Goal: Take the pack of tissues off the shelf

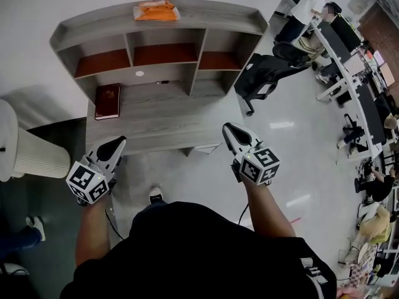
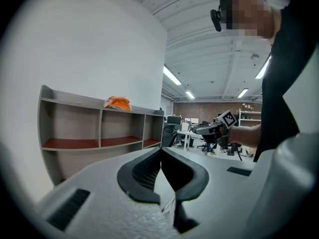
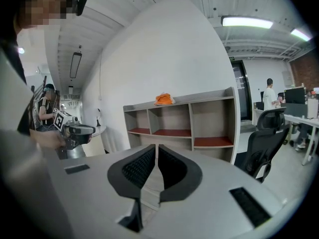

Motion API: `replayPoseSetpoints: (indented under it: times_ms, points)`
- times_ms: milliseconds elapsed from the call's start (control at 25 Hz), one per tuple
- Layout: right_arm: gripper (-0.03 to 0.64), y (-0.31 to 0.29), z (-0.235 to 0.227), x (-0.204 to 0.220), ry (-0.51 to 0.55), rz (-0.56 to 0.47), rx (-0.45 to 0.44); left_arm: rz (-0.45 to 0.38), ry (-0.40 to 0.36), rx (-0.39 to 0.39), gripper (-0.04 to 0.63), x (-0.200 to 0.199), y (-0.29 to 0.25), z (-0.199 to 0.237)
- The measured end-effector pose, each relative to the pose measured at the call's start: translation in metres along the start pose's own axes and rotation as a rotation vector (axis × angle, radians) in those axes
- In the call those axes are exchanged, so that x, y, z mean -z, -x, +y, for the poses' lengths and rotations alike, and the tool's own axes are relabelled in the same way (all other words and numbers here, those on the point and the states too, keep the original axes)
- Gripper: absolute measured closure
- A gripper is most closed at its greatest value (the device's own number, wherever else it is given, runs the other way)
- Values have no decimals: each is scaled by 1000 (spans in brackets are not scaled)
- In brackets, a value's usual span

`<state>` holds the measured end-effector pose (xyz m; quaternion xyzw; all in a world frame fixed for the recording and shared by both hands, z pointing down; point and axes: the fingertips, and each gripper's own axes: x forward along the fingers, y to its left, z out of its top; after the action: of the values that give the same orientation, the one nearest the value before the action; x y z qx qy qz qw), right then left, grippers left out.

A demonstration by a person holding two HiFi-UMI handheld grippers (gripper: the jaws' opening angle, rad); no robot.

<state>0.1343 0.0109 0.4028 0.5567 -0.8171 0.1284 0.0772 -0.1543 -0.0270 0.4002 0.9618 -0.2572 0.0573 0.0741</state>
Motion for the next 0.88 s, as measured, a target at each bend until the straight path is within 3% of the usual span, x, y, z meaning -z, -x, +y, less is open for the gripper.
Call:
replayPoseSetpoints:
  times_ms: [600,880]
  points:
    - [591,-51,12,-29,-2,-4,58,8,13,49,577,-13,-12,73]
    - [591,-66,17,-39,0,-4,105,0,0,126,577,-16,-23,95]
